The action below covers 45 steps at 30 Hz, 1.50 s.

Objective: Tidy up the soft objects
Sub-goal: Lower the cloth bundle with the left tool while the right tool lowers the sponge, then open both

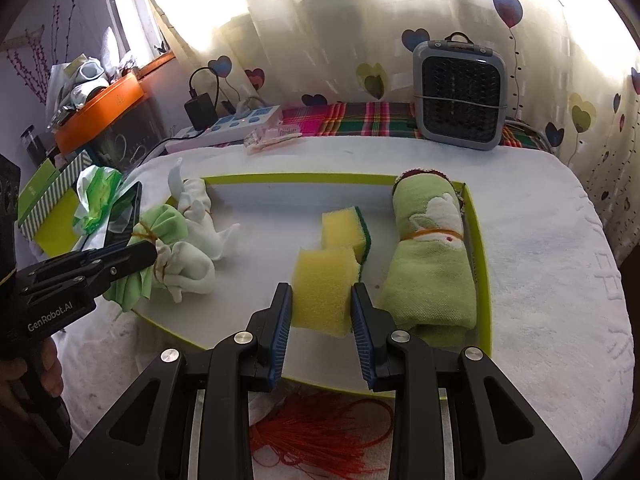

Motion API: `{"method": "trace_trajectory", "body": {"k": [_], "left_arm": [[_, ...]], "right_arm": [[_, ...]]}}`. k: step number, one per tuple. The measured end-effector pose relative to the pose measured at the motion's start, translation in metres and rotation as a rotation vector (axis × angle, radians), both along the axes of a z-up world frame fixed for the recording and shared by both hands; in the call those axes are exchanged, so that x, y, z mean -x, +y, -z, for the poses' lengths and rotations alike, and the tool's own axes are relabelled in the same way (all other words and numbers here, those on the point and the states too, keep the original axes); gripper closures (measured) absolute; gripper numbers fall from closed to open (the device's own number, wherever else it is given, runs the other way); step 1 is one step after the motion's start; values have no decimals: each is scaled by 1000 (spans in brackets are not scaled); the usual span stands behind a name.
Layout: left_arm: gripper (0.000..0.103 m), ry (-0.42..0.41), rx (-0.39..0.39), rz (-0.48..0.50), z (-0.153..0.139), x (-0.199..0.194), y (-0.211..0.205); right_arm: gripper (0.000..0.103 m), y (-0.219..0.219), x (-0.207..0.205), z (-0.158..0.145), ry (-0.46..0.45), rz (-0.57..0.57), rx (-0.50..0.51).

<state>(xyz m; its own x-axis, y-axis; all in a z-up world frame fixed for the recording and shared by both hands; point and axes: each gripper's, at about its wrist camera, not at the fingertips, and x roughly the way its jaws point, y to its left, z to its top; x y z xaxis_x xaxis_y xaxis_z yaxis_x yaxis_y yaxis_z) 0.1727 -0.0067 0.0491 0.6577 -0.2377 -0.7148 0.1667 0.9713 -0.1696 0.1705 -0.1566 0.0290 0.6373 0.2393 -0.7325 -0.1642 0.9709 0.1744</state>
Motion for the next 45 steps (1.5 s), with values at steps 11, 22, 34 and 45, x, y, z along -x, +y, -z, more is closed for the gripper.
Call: {"method": "trace_trajectory", "body": {"k": [11,22,34,45], "left_arm": [[85,-2,-19,-31,4,-14,8],[85,-3,-34,-33,5,-15,5],[84,-1,-40,-41,8,-16,5],[82,-19,-77,-42,9,-15,1]], "right_arm": [[72,2,-11,7,11,5,20],[72,3,-13,8,6,7,25],[72,3,-13,8,1,4,25],[72,5,-12,10,-5,4,36]]}}
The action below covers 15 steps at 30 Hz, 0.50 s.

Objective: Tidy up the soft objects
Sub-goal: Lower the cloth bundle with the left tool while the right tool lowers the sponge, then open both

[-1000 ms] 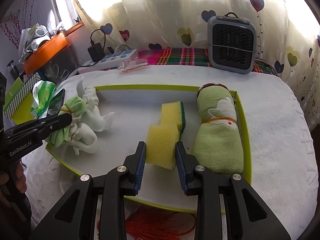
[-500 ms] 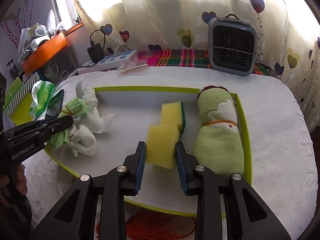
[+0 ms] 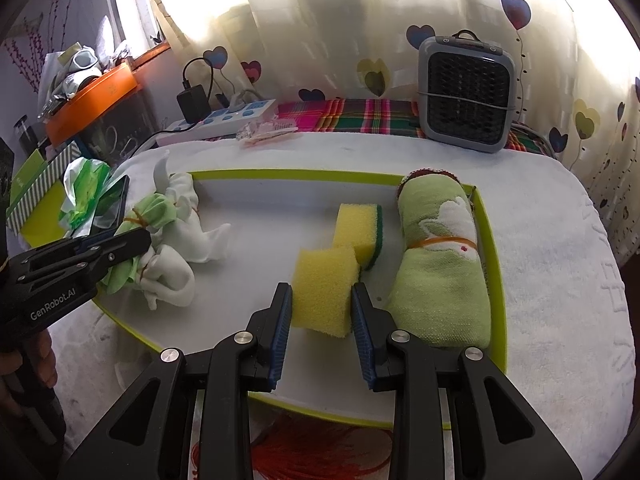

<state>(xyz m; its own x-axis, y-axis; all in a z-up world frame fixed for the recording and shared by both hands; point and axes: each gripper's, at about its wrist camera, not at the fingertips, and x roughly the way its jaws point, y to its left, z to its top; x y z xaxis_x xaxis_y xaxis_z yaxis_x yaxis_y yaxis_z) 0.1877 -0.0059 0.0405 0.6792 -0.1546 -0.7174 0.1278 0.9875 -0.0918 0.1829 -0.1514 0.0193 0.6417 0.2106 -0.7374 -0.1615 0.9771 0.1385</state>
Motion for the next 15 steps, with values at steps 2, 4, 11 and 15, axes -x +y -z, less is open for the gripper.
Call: {"method": "trace_trajectory", "body": {"k": [2,4,11,15], "left_arm": [[82,-2,-5,-1,0,0,-1],[82,-5,-14,0,0,0,-2],[80,-9,-21,-4,1,0,-2],[77,-11,-26,-10,1,-1,-1]], "right_arm": [[72,0,-1,-1,-7,1,4],[72,1,-2,0,-10,1,14],[72,2,-7,0,-23,4,30],[72,4,-11,1,-46,5,55]]}}
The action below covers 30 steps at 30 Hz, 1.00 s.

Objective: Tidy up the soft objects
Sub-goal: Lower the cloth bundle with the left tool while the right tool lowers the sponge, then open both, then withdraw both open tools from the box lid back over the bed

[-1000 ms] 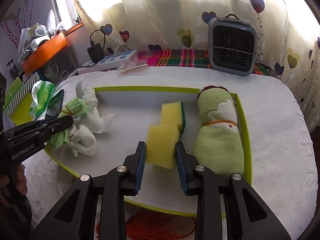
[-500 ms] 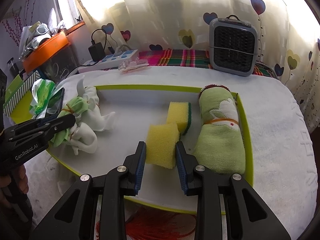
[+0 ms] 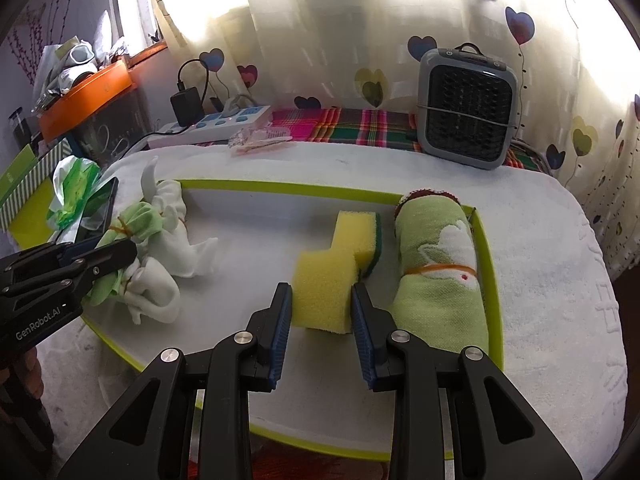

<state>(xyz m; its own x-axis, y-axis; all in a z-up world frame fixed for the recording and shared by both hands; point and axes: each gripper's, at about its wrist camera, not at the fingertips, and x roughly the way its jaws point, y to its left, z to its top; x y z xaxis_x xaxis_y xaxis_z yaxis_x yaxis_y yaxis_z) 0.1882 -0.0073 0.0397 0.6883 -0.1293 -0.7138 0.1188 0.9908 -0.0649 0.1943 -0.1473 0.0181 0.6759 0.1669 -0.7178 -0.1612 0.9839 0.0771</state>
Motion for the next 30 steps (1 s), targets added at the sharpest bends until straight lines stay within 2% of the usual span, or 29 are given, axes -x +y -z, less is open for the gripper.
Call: {"method": "trace_trajectory", "body": {"k": [13,16,20,30], "left_arm": [[68,-6,-12,-16,0,2,1],[67,-9,-14,-13,0,2,1],[60,-8,-15,-10,-1,1,2],[54,-19,-23,-14,-4,8,-2]], "right_arm": [[71,0,0,0,-17,-5,1],[68,1,1,0,-14,-7,-3],[61,3,3,0,-12,-15,-2],[56,2,8,-5,-28,-5,-9]]}}
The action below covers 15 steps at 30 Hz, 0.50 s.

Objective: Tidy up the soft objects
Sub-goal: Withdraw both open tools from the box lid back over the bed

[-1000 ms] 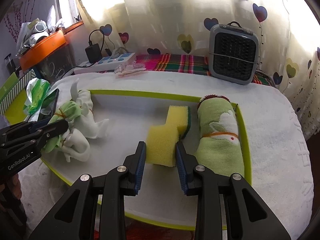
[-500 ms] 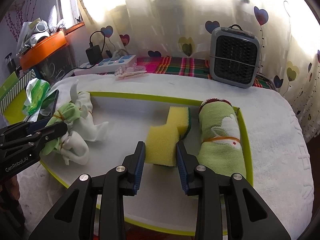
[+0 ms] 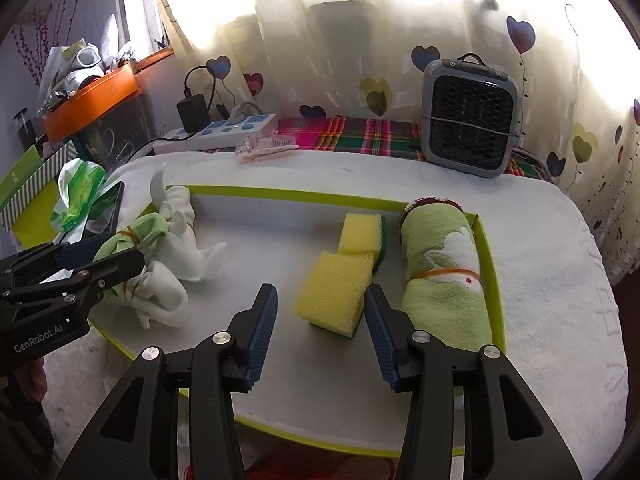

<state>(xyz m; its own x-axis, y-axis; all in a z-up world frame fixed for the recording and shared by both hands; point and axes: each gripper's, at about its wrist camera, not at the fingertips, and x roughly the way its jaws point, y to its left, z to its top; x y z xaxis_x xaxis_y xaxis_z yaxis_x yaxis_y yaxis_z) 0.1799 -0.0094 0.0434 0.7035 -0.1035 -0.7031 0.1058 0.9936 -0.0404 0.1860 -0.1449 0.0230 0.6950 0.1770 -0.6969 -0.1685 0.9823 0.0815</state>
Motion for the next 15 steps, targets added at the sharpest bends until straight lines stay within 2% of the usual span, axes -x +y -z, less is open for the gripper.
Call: {"method": "trace_trajectory", "body": {"k": [11,15], "left_arm": [[52,-20,17,-6,-8,14,0],[48,-29,21,-2,-12,22,0]], "right_arm": [[56,0,13,-5,-10,4,-11],[55,-1,20,-9,-19,3,-19]]}}
